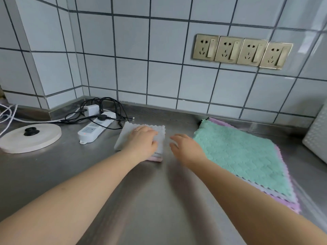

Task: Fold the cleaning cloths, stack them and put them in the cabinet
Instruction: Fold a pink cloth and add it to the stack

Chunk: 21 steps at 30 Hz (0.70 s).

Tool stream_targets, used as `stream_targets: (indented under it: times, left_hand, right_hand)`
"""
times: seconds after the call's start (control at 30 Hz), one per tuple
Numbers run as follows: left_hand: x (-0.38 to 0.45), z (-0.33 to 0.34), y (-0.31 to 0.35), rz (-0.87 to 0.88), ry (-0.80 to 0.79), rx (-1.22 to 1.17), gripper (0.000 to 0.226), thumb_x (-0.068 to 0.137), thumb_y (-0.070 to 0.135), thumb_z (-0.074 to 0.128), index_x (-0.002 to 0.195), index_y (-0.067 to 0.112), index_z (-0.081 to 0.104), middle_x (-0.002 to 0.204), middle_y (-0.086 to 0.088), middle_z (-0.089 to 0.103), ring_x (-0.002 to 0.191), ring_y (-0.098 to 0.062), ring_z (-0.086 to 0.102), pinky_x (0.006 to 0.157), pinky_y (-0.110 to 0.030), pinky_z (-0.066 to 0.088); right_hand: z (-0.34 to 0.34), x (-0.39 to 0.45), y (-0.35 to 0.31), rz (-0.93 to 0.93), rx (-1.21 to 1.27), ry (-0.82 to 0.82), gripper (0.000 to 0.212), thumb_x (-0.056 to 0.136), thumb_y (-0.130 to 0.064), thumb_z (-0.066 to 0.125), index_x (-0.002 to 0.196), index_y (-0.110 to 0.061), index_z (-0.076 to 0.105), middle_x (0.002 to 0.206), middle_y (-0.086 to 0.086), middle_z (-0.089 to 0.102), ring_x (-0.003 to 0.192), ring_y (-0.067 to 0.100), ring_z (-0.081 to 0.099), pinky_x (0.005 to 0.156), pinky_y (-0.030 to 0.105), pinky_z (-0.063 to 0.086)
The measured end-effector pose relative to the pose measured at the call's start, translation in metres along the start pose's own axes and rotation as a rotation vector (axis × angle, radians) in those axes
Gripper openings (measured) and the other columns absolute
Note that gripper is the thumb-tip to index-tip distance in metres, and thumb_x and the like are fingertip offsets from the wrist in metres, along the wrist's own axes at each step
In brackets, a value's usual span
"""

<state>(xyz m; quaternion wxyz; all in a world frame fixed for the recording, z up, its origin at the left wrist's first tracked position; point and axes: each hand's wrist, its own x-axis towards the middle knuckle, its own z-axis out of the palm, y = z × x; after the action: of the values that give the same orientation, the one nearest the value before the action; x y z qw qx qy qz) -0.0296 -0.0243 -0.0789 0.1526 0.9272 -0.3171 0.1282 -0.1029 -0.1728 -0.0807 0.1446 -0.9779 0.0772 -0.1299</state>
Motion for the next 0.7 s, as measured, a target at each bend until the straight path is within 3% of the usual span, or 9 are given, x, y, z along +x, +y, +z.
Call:
stream_targets:
  times: [0.13,0.27,0.47,0.53,0.7]
  left_hand:
    - [0.004,0.007,0.054,0.174,-0.003,-0.060,0.043,0.092,0.030,0.048,0.134,0.021,0.049,0.140,0.001,0.047,0.133,-0.019,0.035,0.111,-0.029,0.023]
    - [0.010,0.029,0.098,0.223,-0.107,-0.166,0.042,0.091,0.030,0.052,0.133,0.022,0.051,0.136,-0.001,0.050,0.128,-0.022,0.040,0.106,-0.031,0.033]
    - [0.015,0.055,0.129,0.324,-0.233,-0.210,0.042,0.085,0.039,0.062,0.123,0.020,0.061,0.124,0.000,0.058,0.119,-0.018,0.050,0.101,-0.031,0.039]
    - [0.015,0.055,0.130,0.368,-0.205,-0.131,0.039,0.088,0.043,0.057,0.121,0.023,0.061,0.122,0.002,0.058,0.117,-0.017,0.051,0.097,-0.030,0.041]
    - [0.014,0.049,0.130,0.521,-0.131,0.156,0.035,0.096,0.041,0.040,0.109,0.016,0.061,0.107,-0.002,0.062,0.105,-0.022,0.055,0.079,-0.031,0.039]
  right_hand:
    - [-0.039,-0.028,0.060,0.073,-0.068,0.067,0.033,0.098,-0.029,0.040,0.126,-0.027,0.059,0.144,-0.006,0.045,0.128,0.017,0.045,0.101,0.029,0.037]
    - [-0.067,-0.064,0.113,0.176,-0.132,-0.035,0.028,0.094,-0.035,0.051,0.117,-0.028,0.066,0.129,-0.006,0.058,0.115,0.016,0.055,0.090,0.027,0.045]
    - [-0.071,-0.093,0.142,0.085,-0.161,-0.142,0.042,0.086,-0.047,0.061,0.123,-0.029,0.062,0.125,-0.010,0.062,0.112,0.012,0.056,0.091,0.021,0.043]
    - [-0.068,-0.092,0.147,0.060,-0.180,-0.118,0.037,0.088,-0.046,0.057,0.121,-0.028,0.063,0.120,-0.009,0.065,0.109,0.014,0.059,0.088,0.024,0.046]
    - [-0.062,-0.089,0.150,0.030,-0.214,0.010,0.030,0.098,-0.035,0.042,0.095,-0.015,0.065,0.089,0.008,0.070,0.081,0.030,0.061,0.064,0.033,0.042]
